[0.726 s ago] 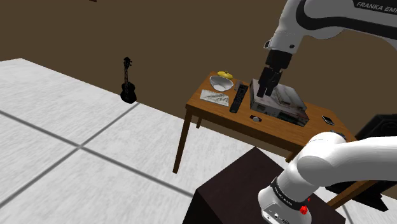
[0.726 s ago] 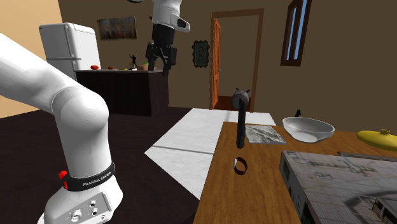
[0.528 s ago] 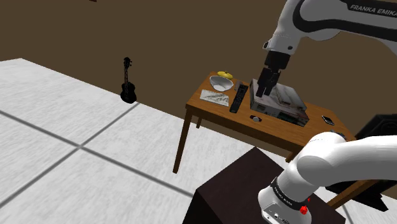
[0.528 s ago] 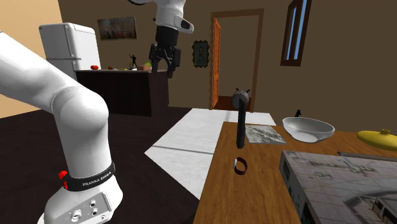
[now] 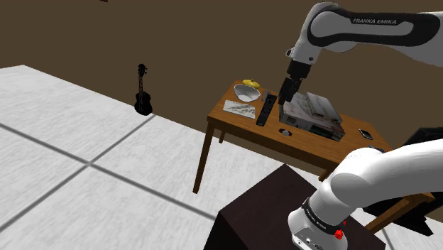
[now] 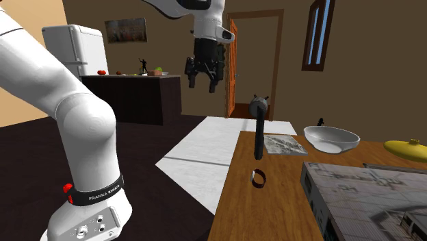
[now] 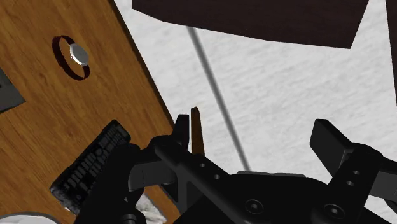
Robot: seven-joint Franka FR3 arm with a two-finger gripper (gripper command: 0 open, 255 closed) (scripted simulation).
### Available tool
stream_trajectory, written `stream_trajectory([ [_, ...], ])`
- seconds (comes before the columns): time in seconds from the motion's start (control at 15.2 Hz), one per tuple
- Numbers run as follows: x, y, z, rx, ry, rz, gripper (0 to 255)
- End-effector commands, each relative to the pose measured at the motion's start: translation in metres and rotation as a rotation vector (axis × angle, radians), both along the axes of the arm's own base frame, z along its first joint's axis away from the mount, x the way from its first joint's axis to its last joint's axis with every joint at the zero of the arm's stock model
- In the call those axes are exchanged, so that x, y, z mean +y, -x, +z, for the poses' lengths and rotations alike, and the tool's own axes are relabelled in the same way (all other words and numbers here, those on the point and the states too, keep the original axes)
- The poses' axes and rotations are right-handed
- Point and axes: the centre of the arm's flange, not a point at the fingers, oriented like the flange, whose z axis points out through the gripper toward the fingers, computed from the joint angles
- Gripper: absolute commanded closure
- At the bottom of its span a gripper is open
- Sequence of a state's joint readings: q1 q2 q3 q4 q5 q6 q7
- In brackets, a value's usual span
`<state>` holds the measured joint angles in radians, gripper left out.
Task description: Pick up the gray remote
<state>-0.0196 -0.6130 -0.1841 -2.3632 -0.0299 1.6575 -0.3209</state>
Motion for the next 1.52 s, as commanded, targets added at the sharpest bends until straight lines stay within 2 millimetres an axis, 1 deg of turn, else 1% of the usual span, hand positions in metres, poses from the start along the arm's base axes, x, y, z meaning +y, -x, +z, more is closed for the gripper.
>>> stream_trajectory([
  [0.0, -0.016, -0.014, -0.008, -0.020, 0.014, 0.019, 0],
  [0.53, -0.080, -0.077, -0.031, -0.095, 0.065, 0.087, 0],
  [0.99, -0.130, -0.135, -0.043, -0.158, 0.108, 0.145, 0],
  [1.45, -0.130, -0.135, -0.080, -0.158, 0.108, 0.145, 0],
])
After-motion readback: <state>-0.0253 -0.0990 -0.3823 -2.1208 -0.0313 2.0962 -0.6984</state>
